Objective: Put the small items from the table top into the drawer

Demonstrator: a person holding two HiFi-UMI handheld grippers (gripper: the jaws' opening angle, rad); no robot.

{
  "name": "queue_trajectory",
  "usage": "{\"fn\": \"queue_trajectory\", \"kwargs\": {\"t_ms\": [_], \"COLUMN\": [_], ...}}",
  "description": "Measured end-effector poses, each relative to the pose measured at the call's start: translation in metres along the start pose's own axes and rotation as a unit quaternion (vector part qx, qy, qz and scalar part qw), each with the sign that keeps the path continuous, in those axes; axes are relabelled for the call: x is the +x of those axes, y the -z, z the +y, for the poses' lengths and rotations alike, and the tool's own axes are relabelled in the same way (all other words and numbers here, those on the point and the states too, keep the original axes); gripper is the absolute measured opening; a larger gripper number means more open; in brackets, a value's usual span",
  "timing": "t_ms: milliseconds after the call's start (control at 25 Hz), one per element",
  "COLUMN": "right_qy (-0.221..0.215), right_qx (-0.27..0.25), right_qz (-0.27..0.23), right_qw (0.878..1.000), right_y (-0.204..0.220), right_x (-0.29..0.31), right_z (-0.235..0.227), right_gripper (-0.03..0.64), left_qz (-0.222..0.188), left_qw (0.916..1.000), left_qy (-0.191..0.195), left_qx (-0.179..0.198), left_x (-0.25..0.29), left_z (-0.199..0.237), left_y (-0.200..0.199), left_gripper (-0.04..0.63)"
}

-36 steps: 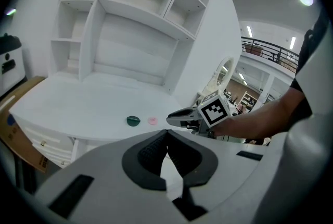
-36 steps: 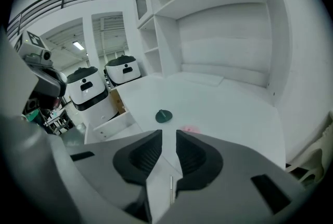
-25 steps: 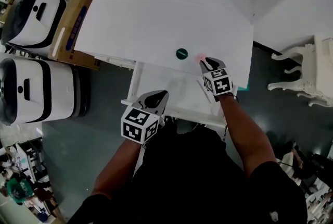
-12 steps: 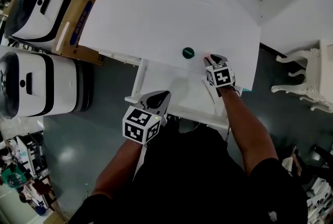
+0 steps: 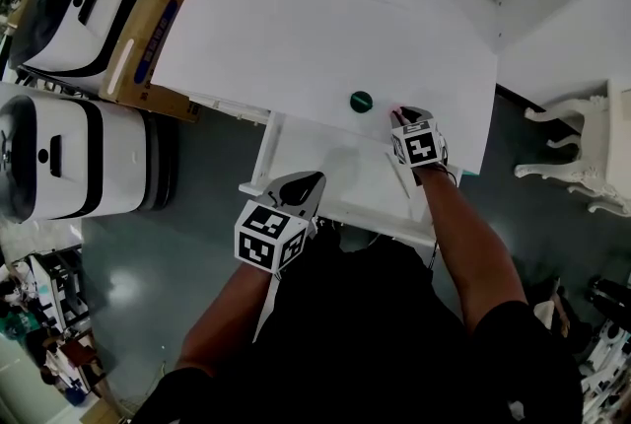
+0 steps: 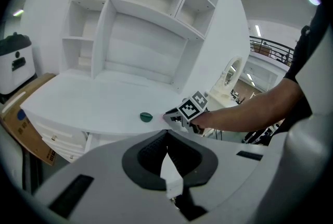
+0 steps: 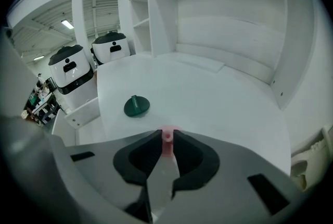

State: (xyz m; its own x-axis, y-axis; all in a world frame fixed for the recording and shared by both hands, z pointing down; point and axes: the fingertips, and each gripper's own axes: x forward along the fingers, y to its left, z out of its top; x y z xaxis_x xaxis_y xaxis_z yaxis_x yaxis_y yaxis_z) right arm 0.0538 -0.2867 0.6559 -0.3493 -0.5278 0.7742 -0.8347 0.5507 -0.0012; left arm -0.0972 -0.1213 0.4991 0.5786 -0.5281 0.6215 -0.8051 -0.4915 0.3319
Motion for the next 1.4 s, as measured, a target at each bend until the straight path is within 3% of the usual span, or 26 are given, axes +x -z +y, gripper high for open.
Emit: {"fn": "queue_trajectory", "kwargs": {"t_ms": [120,840,1400], "right_qy": [0.005,0.007,-0.014], "right_qx": [-0.006,-0.001,-0.025], "right_qz": [-0.007,-0.044,-0.051], "right_qw": [1.0,0.999,0.998], "right_y": [-0.003,-0.02,0.012], "right_x": [-0.001,-0.042,-0.084], "right_z": [-0.002,0.002,0.033], "right_gripper": [0.058,0.055,0.055], "left_qz": [0.0,-0.005,0.002], "left_qw": [1.0,0.9997,0.9993], "left_qy": [0.005,0.022,0.032], "left_qx": [0.002,0.012,0.019], "left_x": [0.002,0.009,0.013], "left_z": [-0.005,-0.009,-0.018], "left_y": [0.0,-0.007,0.002], "left_gripper": [0.003,0.003,0.003]}}
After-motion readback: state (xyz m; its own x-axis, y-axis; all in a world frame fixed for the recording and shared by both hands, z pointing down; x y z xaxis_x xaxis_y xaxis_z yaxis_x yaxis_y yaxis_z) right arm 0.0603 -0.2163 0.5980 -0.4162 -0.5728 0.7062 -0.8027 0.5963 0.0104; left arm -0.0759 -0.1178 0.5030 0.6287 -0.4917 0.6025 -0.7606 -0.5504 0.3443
